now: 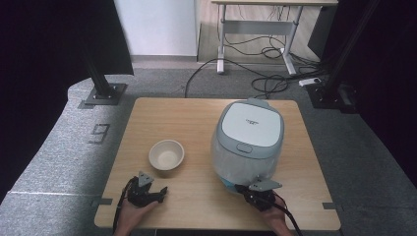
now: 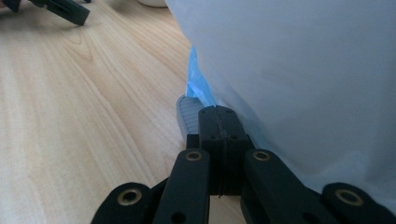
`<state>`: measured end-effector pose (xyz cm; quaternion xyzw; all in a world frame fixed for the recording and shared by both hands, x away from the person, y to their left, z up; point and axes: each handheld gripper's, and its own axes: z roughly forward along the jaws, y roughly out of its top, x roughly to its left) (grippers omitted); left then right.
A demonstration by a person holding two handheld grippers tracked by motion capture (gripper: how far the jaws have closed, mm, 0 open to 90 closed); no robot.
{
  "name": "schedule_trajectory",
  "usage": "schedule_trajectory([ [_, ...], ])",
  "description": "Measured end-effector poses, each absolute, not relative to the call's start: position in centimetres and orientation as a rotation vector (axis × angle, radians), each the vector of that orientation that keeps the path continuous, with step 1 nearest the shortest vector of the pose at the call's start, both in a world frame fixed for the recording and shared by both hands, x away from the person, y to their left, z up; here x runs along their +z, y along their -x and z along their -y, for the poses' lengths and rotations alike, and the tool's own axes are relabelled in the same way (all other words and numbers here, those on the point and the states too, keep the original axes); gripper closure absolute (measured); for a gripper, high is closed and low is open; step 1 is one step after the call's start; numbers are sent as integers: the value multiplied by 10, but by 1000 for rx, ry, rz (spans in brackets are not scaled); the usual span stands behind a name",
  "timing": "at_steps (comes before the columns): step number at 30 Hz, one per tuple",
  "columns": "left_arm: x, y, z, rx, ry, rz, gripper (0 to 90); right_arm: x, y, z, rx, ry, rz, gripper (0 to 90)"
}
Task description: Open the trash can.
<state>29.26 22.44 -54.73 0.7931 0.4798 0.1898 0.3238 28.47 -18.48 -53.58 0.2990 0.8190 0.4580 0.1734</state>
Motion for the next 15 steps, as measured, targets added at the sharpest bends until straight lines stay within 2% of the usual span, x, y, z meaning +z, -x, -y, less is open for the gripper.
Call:
schedule_trajectory([
  [15,-547,-291,-223,498,-2082,-1258,218,-538,-286,185,1268,-842,-2327,899],
])
